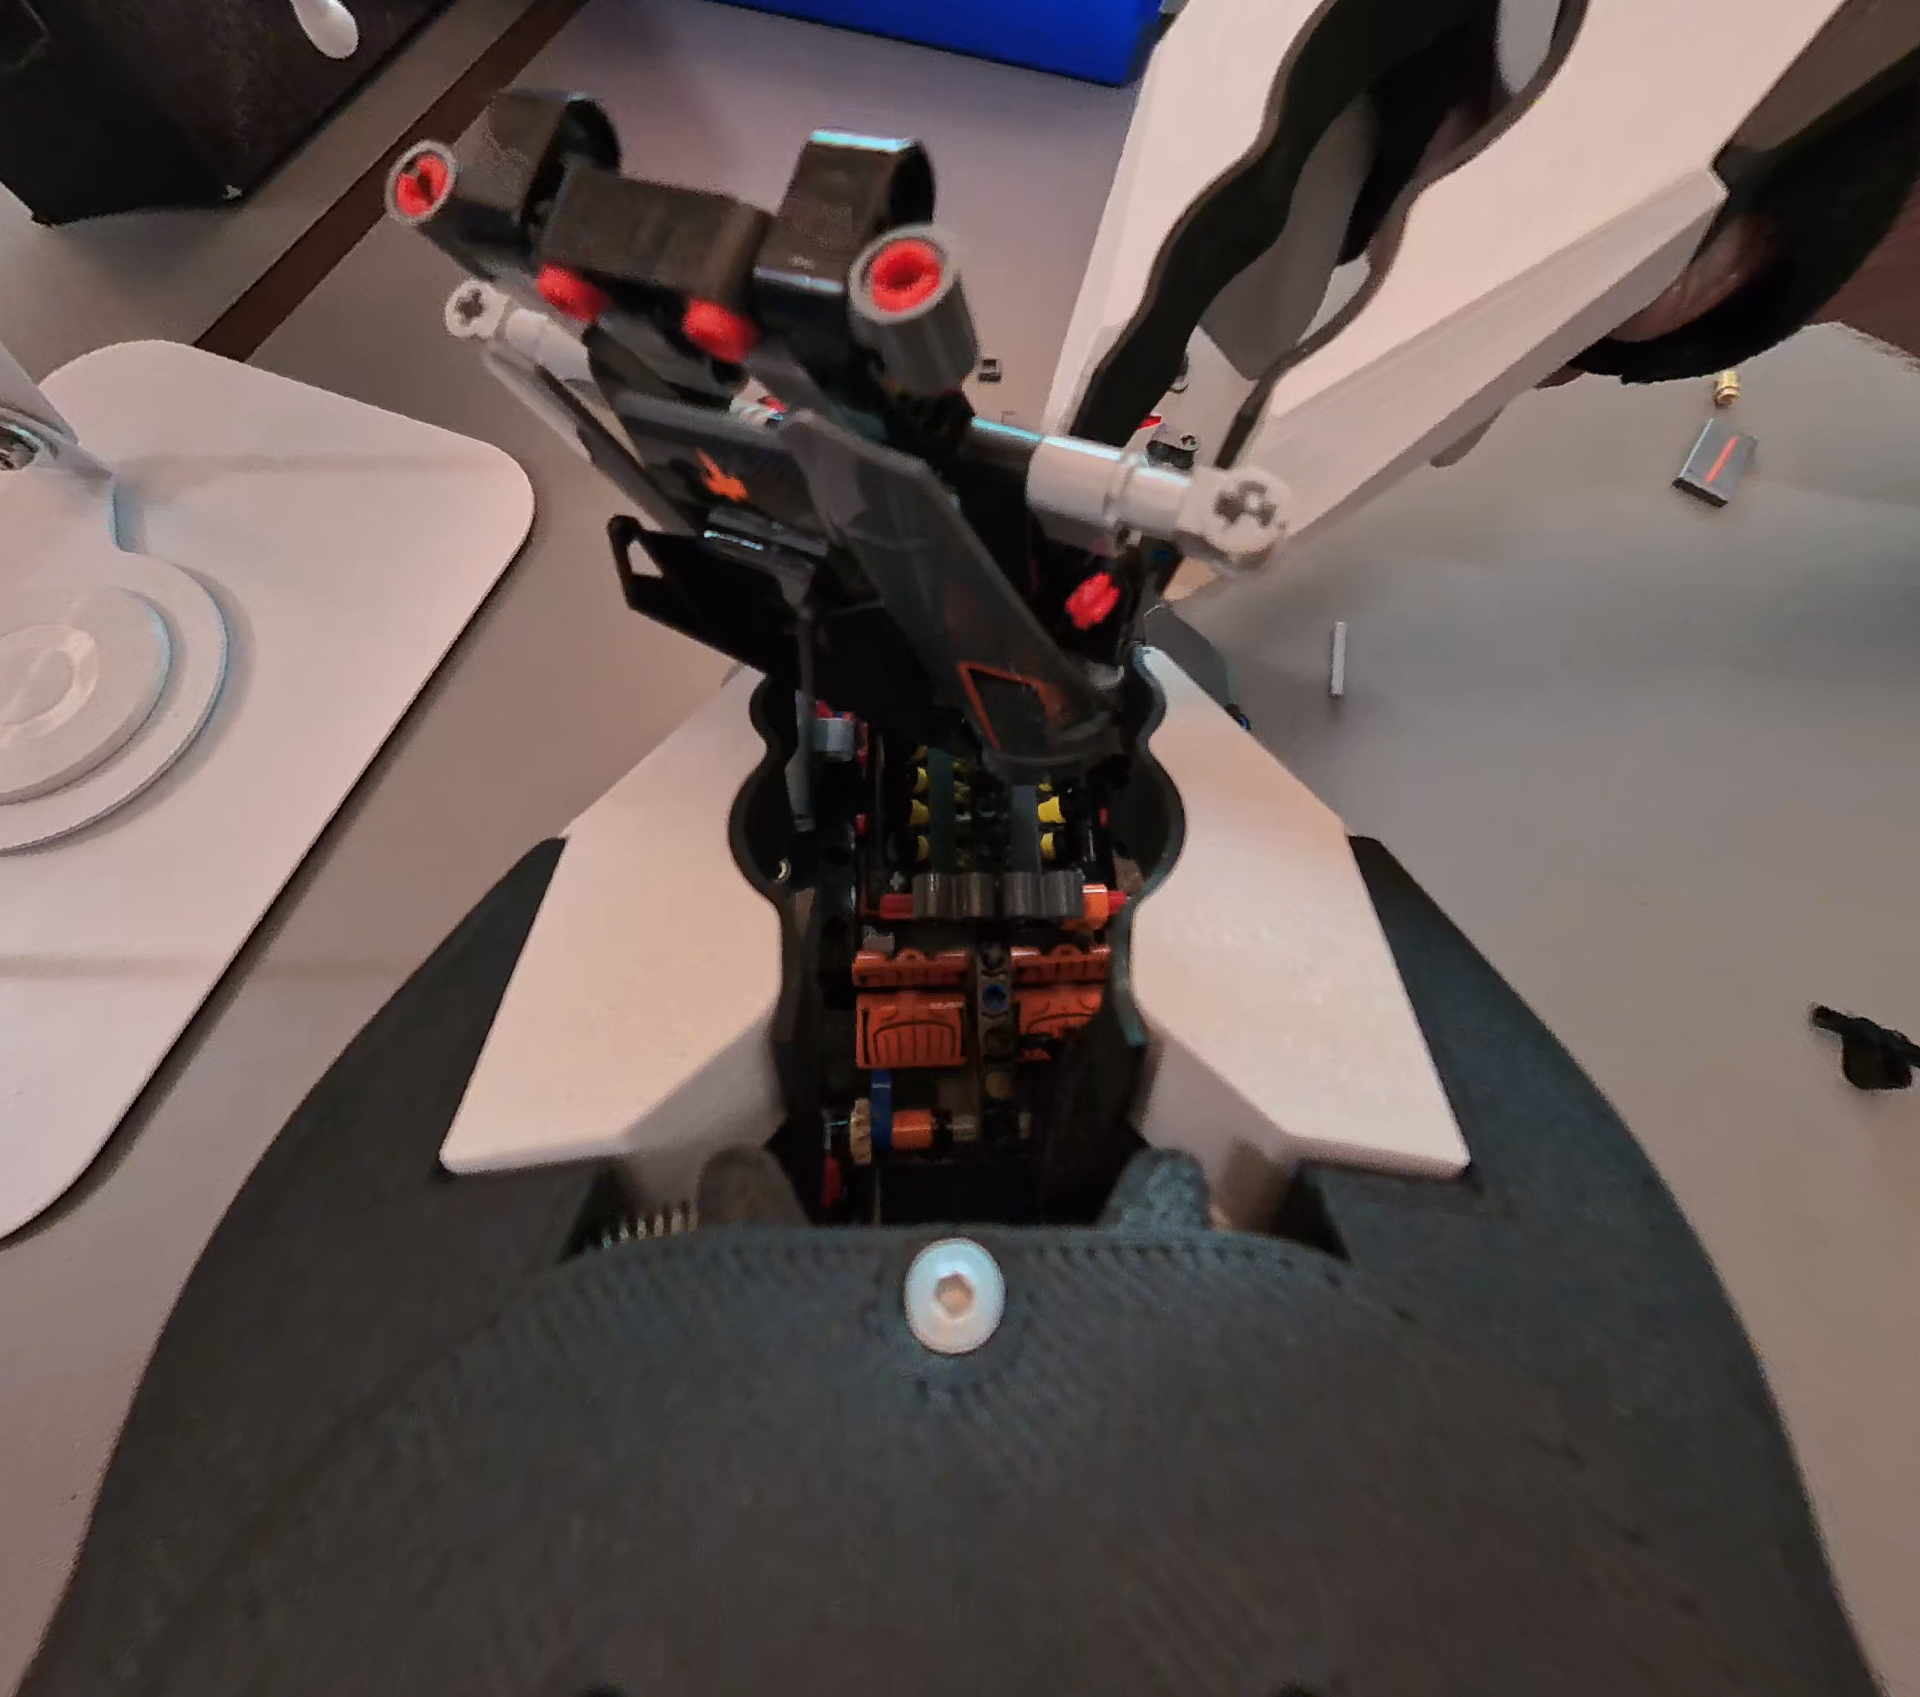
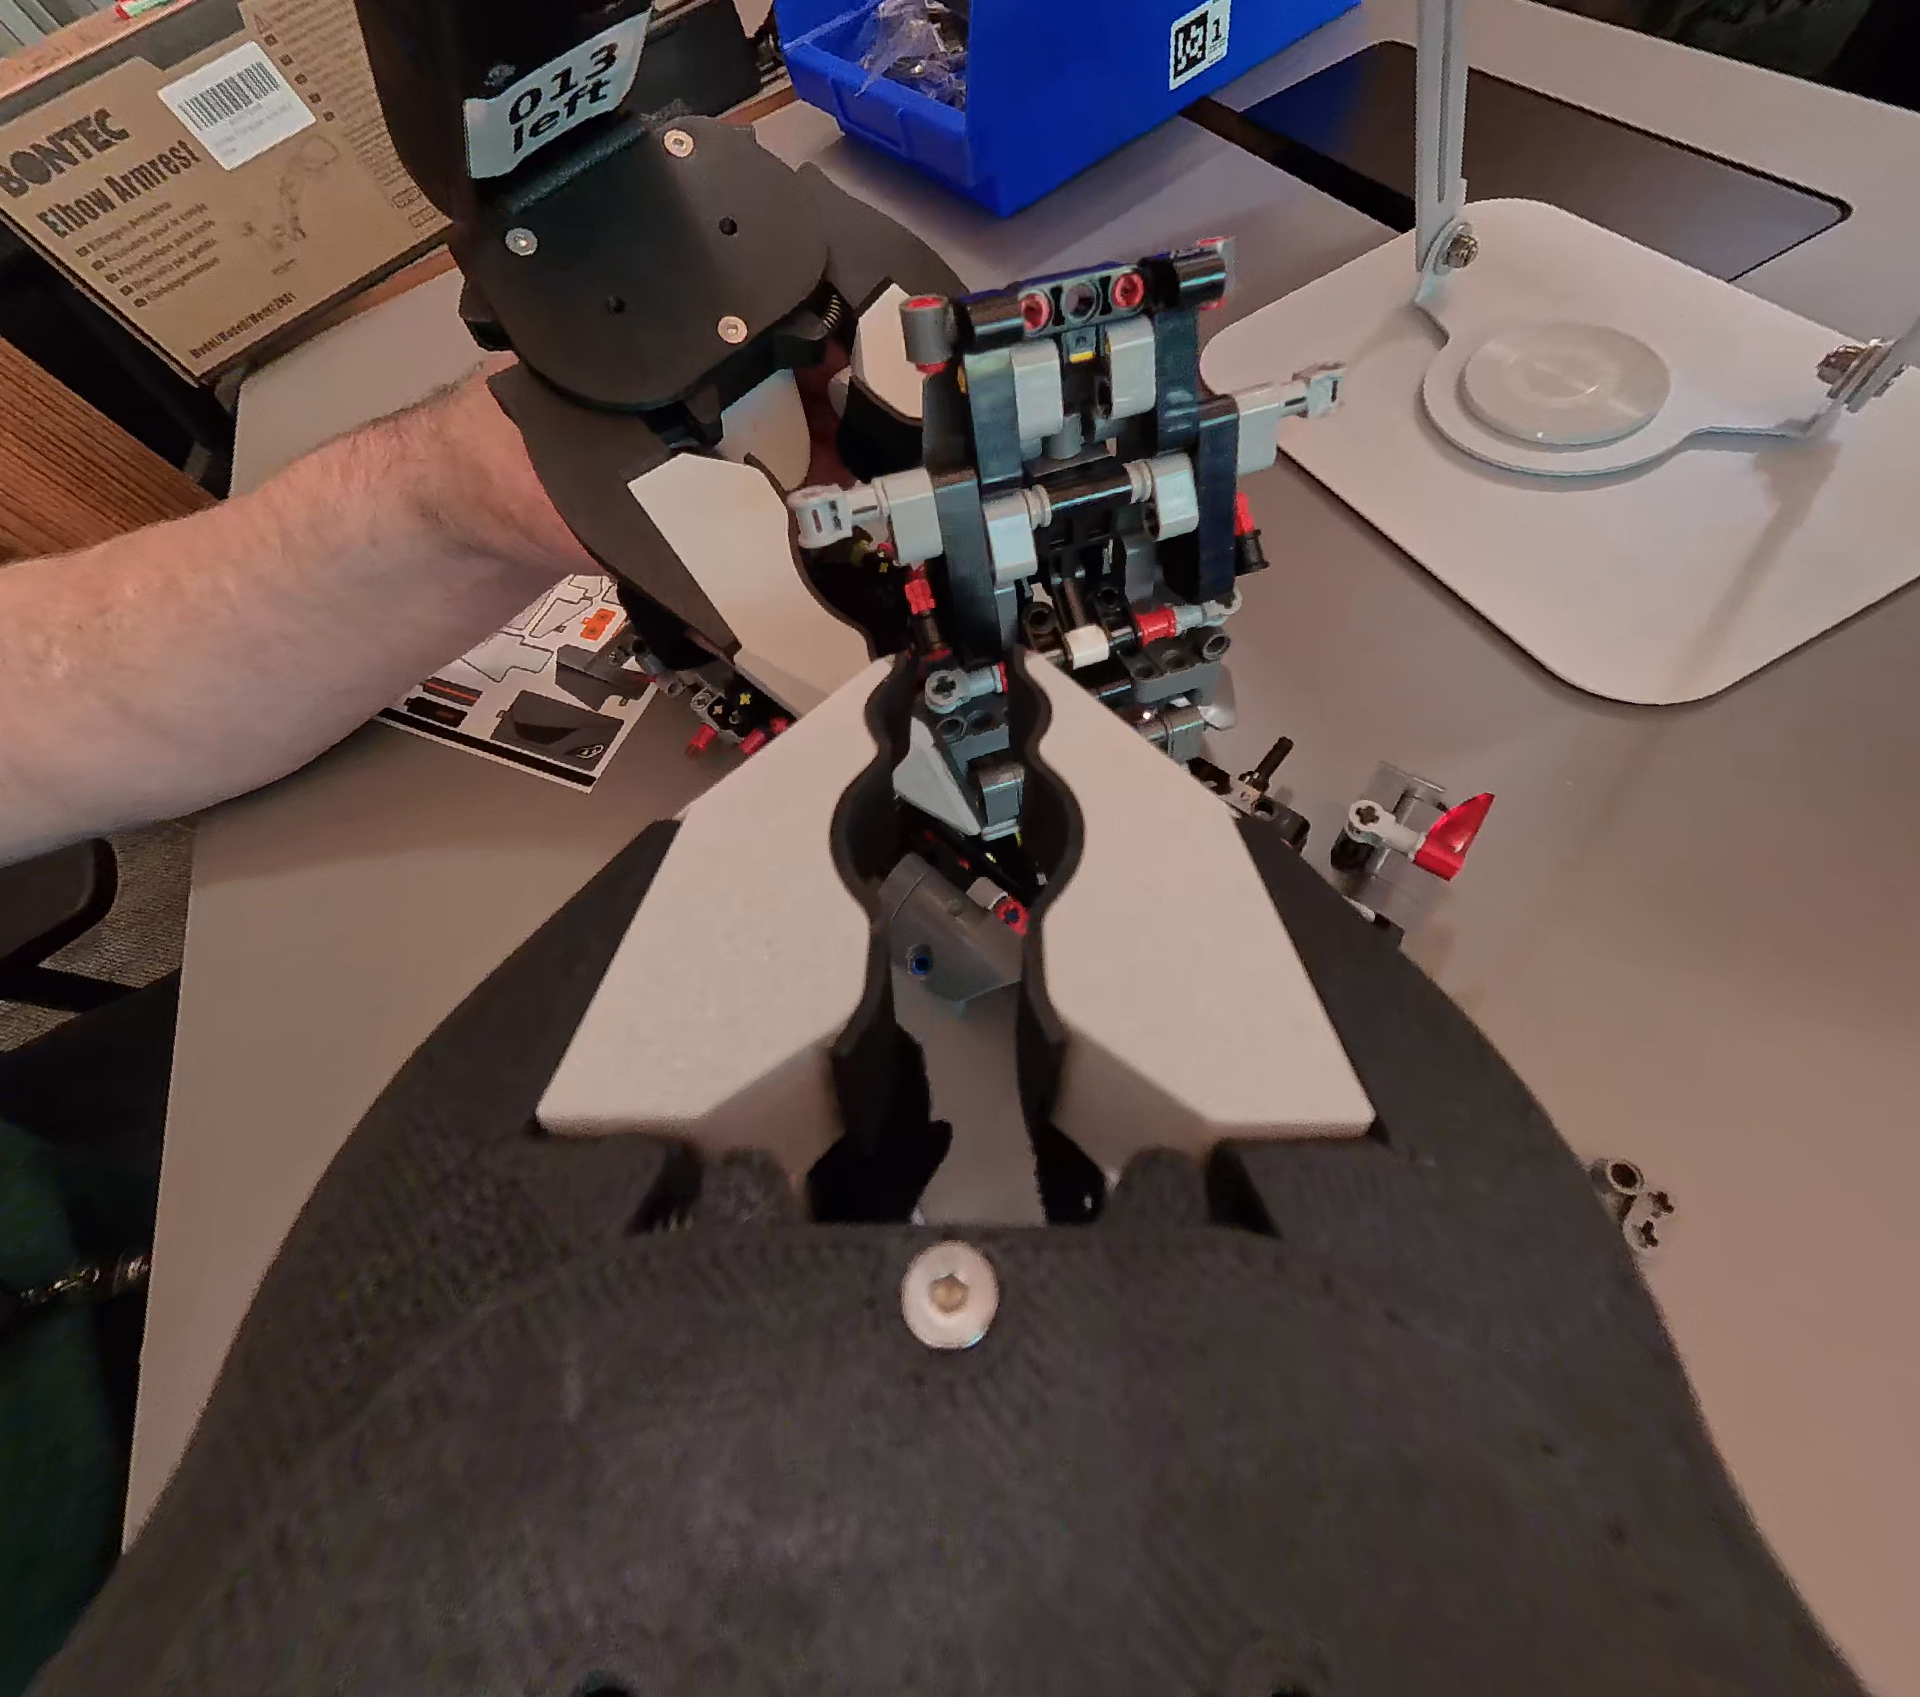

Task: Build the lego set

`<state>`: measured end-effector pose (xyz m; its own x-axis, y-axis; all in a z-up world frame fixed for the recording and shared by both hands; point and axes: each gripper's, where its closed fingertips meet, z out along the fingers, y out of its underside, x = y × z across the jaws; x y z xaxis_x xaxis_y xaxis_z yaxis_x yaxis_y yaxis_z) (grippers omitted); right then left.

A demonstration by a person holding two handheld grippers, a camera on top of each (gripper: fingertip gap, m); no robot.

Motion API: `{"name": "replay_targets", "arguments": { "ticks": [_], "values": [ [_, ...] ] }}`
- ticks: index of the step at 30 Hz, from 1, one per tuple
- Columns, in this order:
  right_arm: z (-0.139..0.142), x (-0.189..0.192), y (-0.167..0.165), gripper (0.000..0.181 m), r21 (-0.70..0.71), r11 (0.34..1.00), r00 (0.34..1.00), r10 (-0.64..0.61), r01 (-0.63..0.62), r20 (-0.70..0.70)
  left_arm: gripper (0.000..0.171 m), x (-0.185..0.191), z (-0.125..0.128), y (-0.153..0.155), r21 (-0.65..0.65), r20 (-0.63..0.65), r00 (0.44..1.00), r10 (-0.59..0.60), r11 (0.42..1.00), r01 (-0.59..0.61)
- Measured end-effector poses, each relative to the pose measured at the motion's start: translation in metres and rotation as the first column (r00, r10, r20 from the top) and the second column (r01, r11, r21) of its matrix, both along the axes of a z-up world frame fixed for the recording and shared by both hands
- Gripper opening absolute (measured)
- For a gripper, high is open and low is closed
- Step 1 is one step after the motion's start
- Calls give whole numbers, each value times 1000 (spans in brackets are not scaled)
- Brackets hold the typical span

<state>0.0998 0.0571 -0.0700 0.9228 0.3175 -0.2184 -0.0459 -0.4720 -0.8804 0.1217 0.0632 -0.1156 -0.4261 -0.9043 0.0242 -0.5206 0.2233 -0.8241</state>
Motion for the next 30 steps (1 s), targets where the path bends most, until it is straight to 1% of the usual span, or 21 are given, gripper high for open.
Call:
{"name": "replay_targets", "arguments": {
  "ticks": [9,18,20,23,30],
  "values": [
    [7,2,-2,17,28,1000,1000,-3,4,-10,61,0,5,1,-34,21,1000,1,999,0],
    [7,0,3,27,22,1000,1000,-4,4,-5,61,0,5,0,-26,26,1000,-3,1000,3],
    [5,-3,6,25,13,1000,1000,4,-4,8,61,0,5,0,-23,27,1000,-5,1000,5],
    [2,-6,9,17,2,1000,999,17,-17,29,61,-1,5,-1,-19,28,1000,-8,1000,9],
    [5,-7,10,16,19,999,999,25,-26,23,60,-1,9,0,-29,44,999,-11,999,12]
  ]
}}
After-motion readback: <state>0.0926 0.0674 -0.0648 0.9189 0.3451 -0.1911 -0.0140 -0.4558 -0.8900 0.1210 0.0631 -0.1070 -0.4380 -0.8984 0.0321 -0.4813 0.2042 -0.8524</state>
